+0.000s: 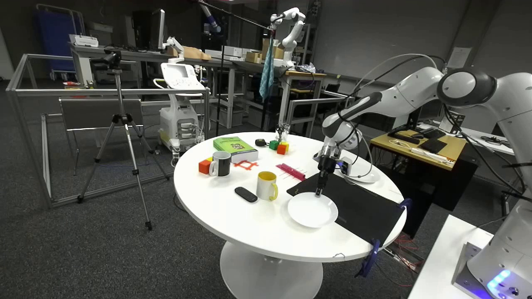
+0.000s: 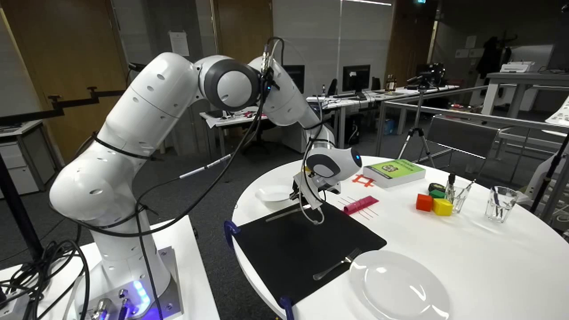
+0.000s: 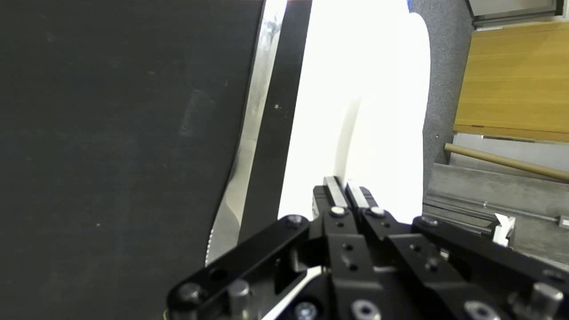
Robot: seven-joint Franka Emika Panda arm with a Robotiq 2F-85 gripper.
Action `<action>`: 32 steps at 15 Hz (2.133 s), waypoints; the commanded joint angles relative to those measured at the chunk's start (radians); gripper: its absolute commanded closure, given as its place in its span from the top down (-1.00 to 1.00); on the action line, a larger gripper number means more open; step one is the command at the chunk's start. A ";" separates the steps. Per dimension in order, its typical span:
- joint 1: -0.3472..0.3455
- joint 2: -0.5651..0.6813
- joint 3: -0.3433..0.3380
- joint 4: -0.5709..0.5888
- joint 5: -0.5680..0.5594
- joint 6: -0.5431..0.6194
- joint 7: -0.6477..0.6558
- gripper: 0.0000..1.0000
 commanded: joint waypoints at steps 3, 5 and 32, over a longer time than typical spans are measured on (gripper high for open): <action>-0.012 0.016 0.020 0.044 0.011 -0.029 -0.016 -0.98; -0.014 0.028 0.023 0.060 0.011 -0.035 -0.015 -0.98; 0.025 0.162 0.045 0.198 -0.025 -0.083 0.021 -0.98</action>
